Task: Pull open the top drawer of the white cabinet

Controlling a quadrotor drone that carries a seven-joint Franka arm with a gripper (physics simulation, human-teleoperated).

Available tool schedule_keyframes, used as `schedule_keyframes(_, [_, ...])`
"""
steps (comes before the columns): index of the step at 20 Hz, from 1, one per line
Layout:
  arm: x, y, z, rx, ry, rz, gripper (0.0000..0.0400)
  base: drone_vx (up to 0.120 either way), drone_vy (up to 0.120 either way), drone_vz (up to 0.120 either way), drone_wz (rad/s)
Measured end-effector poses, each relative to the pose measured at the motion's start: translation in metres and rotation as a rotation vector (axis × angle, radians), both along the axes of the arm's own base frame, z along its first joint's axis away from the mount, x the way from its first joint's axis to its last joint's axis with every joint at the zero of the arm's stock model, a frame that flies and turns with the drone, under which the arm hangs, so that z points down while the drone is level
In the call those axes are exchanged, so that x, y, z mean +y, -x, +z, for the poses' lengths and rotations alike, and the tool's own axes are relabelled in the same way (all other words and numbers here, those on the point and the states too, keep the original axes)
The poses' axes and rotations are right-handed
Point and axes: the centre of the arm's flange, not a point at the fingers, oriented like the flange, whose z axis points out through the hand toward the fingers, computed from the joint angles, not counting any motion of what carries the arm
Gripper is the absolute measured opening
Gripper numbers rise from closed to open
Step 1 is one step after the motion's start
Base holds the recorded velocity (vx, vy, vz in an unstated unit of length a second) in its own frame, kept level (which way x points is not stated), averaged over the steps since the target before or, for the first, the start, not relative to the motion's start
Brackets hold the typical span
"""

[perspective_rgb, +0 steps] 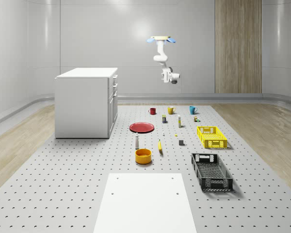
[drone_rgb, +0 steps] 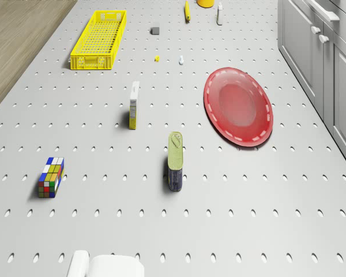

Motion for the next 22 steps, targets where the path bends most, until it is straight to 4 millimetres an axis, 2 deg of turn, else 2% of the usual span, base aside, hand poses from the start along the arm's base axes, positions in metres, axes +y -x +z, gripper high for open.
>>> schedule_keyframes(3, [0.0,0.0,-0.0002,0.0,-0.001,0.0,0.0305,0.12,-0.12,0.093,0.0])
schedule_keyframes(15, [-0.0001,0.0,-0.0004,0.0,-0.003,0.0,0.0305,0.12,-0.12,0.0,0.0])
schedule_keyframes(18, [-0.0001,0.0,-0.0004,0.0,-0.003,0.0,0.0305,0.12,-0.12,0.107,0.0])
schedule_keyframes(22, [-0.0001,0.0,-0.0005,0.0,-0.004,0.0,0.0305,0.12,-0.12,0.0,0.0])
